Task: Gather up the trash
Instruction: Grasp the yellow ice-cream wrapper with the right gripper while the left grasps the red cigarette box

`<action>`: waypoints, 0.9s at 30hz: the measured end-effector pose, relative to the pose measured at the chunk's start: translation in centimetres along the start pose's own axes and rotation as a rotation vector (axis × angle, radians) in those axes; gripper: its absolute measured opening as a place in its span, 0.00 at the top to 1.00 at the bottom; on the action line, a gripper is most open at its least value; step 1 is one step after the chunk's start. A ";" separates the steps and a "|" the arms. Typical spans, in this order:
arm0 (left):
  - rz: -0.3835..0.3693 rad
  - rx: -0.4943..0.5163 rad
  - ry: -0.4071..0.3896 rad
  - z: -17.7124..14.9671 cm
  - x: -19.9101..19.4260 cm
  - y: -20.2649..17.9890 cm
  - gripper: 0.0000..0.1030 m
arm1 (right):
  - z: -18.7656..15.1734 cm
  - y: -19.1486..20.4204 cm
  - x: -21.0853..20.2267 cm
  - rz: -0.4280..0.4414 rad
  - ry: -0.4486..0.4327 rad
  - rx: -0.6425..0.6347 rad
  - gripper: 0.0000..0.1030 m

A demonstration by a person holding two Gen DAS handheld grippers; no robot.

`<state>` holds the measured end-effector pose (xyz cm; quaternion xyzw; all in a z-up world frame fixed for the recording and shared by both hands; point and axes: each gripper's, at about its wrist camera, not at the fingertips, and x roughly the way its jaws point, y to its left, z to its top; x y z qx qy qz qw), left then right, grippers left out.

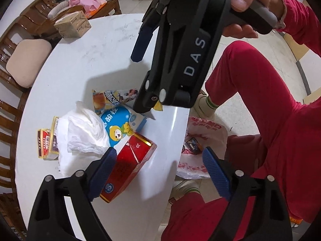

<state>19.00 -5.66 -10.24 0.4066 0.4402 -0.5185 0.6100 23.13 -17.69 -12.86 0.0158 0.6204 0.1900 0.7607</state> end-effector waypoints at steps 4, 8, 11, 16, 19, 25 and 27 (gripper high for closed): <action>0.009 -0.006 -0.010 0.0 0.1 0.3 0.20 | 0.1 -0.2 0.7 0.008 0.013 0.008 0.22; 0.023 -0.019 -0.011 0.1 0.0 0.5 0.25 | 0.1 -0.4 1.4 0.012 0.025 0.020 0.29; 0.037 -0.018 -0.010 0.0 0.0 0.5 0.25 | 0.1 -0.4 1.7 0.011 0.026 0.024 0.30; 0.061 -0.004 -0.009 0.0 0.2 0.3 0.25 | 0.3 -0.4 1.7 0.011 0.024 0.030 0.32; 0.055 -0.013 -0.003 0.0 0.1 0.5 0.25 | 0.3 -0.5 1.7 0.012 0.025 0.031 0.34; 0.054 -0.020 0.026 -0.2 0.5 0.7 0.32 | 0.3 -0.4 2.0 0.013 0.025 0.033 0.34; 0.055 -0.023 0.039 -0.3 0.8 0.7 0.38 | 0.3 -0.4 2.2 0.016 0.027 0.035 0.34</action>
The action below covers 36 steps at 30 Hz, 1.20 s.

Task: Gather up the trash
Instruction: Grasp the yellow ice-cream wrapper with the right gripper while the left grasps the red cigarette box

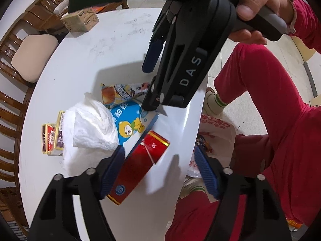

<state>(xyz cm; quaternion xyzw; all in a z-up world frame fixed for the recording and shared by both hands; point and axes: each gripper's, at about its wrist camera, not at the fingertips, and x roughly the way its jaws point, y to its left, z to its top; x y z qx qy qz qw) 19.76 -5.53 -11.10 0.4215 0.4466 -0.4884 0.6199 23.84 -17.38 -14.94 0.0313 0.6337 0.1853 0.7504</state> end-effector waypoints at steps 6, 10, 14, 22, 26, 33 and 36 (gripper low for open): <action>0.005 -0.021 0.053 -0.2 1.3 0.3 0.59 | 0.2 0.1 0.1 0.021 0.001 0.002 0.47; 0.025 -0.043 0.066 -0.2 1.6 0.6 0.68 | 0.3 0.1 0.0 0.042 -0.008 0.011 0.58; 0.047 -0.078 0.080 -0.3 1.7 0.9 0.73 | 0.4 0.4 -0.2 0.042 -0.012 0.005 0.76; 0.141 -0.225 0.073 -0.5 1.5 1.8 0.78 | 0.3 -0.1 0.0 0.048 -0.029 0.042 0.87; 0.165 -0.309 0.042 -0.9 0.9 2.0 0.78 | 0.0 -0.6 -0.9 0.031 -0.059 0.059 0.87; 0.213 -0.438 -0.026 -1.7 -0.6 1.8 0.78 | -0.7 -1.8 -3.6 -0.008 -0.126 0.103 0.87; 0.204 -0.504 -0.031 -2.0 -1.0 1.9 0.78 | -1.2 -2.2 -5.3 -0.023 -0.169 0.121 0.87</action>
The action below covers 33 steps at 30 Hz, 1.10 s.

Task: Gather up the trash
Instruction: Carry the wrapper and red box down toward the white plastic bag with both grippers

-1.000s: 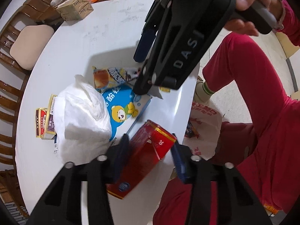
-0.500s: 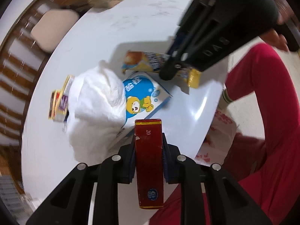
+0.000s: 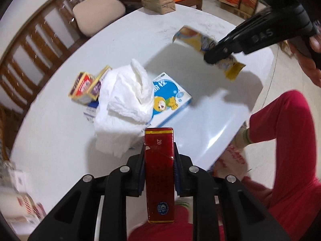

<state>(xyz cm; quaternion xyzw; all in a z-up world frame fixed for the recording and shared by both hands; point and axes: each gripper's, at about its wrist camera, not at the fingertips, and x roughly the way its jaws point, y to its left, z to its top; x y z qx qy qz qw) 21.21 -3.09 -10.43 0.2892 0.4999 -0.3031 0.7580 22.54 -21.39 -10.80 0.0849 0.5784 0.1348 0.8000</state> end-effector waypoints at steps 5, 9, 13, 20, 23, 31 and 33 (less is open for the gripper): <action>-0.001 -0.130 -0.033 -0.3 -2.1 1.2 0.79 | -0.6 -0.6 -3.0 -0.003 -0.062 0.016 0.87; -0.002 -0.220 -0.081 -0.8 -4.7 2.0 0.79 | -1.2 -0.1 -5.5 -0.008 -0.109 0.017 0.87; 0.010 -0.269 -0.121 -1.3 -6.9 2.1 0.79 | -2.0 0.6 -7.8 -0.013 -0.152 0.005 0.87; 0.027 -0.315 -0.162 -1.9 -10.4 1.4 0.79 | -3.6 2.9 -11.5 -0.017 -0.213 -0.038 0.87; 0.044 -0.330 -0.171 -2.4 -11.4 1.4 0.79 | -4.4 3.8 -12.8 -0.015 -0.237 -0.056 0.87; 0.080 -0.326 -0.218 -3.9 -15.4 -1.0 0.79 | -7.1 7.1 -16.4 -0.016 -0.298 -0.124 0.87; 0.078 -0.331 -0.227 -4.4 -16.2 -1.8 0.79 | -8.1 8.1 -17.2 -0.017 -0.309 -0.149 0.87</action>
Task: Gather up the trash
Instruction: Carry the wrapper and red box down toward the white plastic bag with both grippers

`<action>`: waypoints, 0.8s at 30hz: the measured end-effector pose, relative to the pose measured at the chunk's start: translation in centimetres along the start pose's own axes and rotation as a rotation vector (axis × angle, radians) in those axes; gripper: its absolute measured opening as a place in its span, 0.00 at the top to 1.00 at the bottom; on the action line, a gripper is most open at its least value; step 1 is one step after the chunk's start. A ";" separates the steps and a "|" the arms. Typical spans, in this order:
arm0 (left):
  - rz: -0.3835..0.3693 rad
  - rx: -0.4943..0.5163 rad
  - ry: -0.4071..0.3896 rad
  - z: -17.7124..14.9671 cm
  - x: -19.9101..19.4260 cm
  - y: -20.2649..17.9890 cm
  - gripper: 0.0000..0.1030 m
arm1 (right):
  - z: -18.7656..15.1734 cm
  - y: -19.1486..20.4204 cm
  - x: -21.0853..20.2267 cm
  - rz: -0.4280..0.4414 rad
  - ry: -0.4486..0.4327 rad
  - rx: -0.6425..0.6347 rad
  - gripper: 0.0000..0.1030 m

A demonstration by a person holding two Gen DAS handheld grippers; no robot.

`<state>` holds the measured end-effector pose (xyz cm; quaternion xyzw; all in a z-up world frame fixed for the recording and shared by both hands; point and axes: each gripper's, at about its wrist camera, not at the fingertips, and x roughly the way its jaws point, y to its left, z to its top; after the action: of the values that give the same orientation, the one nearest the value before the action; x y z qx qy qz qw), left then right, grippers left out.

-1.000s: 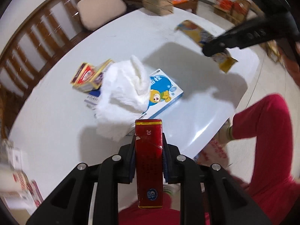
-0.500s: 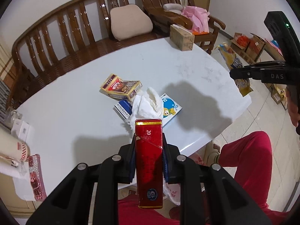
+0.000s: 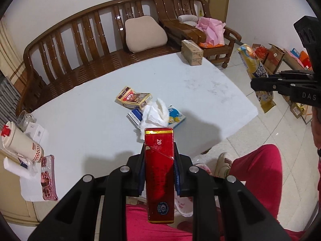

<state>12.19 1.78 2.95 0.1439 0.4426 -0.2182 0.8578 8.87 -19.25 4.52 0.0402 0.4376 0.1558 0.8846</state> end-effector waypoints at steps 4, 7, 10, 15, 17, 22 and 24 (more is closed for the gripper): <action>0.012 0.009 -0.016 -1.0 -1.4 -1.0 0.79 | -0.9 1.7 -1.3 0.009 -0.013 -0.037 0.87; 0.029 0.019 -0.032 -2.2 -2.4 -1.9 0.79 | -2.1 3.1 -1.9 0.014 -0.009 -0.063 0.87; 0.028 0.015 -0.043 -3.2 -3.2 -2.5 0.79 | -3.5 4.4 -2.3 0.027 0.001 -0.086 0.87; 0.034 0.016 -0.025 -5.1 -3.2 -3.5 0.79 | -5.8 6.2 -2.3 0.035 0.027 -0.121 0.87; 0.031 0.023 -0.016 -5.8 -3.0 -3.9 0.79 | -6.7 6.6 -2.2 0.036 0.037 -0.130 0.87; 0.036 0.030 0.009 -7.4 -1.9 -4.8 0.79 | -8.9 7.5 -1.4 0.033 0.067 -0.149 0.87; 0.027 0.034 0.018 -8.0 -1.3 -5.2 0.79 | -9.7 7.7 -0.7 0.037 0.085 -0.151 0.87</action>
<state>3.32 1.14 -0.82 0.1664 0.4444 -0.2129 0.8541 -1.03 -12.81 0.74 -0.0250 0.4609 0.2063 0.8628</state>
